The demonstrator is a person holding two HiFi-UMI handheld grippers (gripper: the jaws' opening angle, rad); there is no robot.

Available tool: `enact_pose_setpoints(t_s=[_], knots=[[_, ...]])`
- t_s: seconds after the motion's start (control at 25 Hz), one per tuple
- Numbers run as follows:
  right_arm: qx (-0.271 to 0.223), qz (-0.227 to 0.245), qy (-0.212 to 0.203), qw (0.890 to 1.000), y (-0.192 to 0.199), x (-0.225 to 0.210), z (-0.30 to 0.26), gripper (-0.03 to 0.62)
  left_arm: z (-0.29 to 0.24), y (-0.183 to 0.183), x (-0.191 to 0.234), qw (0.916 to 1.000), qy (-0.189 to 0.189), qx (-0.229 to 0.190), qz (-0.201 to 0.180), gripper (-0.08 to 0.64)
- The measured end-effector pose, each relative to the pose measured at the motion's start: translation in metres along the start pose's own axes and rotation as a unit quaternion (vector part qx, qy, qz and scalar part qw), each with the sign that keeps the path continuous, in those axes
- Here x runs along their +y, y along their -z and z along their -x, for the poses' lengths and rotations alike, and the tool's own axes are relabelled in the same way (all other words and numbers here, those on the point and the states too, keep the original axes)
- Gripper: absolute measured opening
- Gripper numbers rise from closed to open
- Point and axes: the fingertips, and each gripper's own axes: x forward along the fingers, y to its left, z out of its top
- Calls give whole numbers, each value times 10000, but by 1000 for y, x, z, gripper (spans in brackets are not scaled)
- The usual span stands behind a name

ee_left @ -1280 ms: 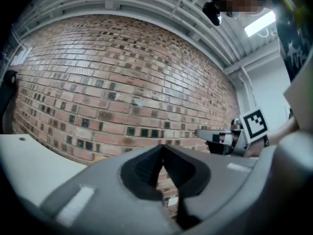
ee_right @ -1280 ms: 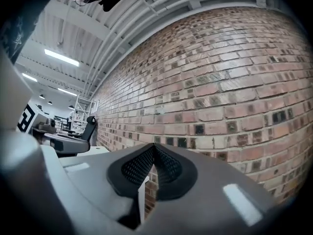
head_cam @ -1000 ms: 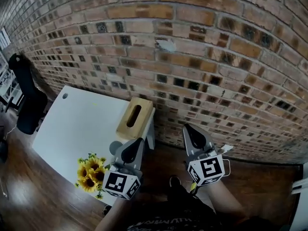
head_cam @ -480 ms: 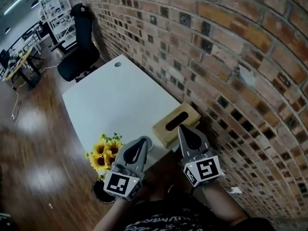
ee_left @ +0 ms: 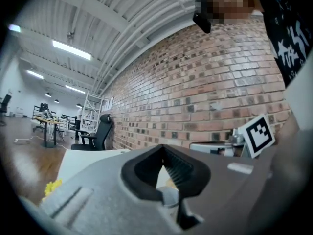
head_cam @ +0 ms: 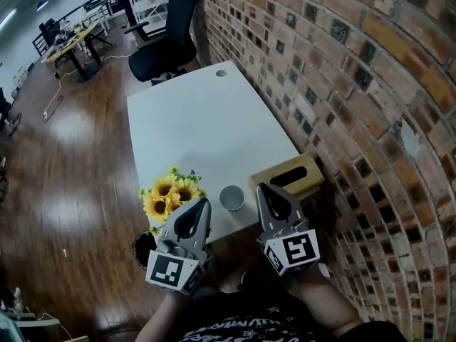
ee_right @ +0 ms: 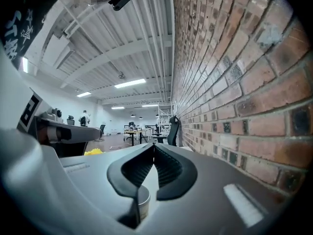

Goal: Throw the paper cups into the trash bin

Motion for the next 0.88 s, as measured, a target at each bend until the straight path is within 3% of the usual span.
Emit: enact_pose_setpoints(t_s=[0.32,0.64,0.88], knots=[[71,14,-397,9992,13,19,1,8,43,8,5,9969,-767,-74,-179,5],[259,156,-652,9974,34,48,3,9,89,24,24,9902,-1397,59,-59,5],[624,186,-604,9960,61,65,4,153,116,31,52,9845,-1751,73,-15,5]])
